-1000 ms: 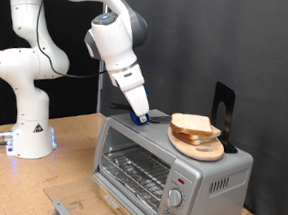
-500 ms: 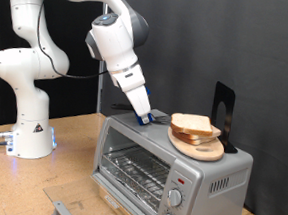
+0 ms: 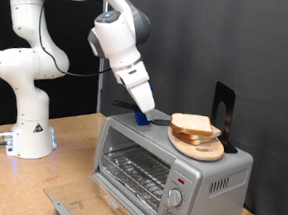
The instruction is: Make a piece of toast with the oven
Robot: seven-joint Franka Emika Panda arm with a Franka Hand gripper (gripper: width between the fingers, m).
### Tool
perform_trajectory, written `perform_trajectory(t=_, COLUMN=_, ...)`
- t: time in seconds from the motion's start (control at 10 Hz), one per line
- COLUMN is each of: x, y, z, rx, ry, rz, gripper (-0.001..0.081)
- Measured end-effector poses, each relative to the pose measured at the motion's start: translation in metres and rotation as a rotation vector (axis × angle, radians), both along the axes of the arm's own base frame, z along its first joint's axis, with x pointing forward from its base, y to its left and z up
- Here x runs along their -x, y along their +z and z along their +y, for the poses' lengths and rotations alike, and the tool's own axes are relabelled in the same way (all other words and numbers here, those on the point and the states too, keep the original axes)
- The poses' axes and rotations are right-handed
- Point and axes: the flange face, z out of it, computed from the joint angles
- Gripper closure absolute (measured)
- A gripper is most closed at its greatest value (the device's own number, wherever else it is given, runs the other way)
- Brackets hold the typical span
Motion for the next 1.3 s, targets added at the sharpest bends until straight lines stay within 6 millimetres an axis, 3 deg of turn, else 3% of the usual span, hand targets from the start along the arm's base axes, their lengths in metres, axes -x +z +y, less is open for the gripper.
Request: perform_trajectory(t=1.3, x=0.008, y=-0.004, z=-0.014, rx=0.018, ry=0.023, rz=0.029, gripper=0.0124)
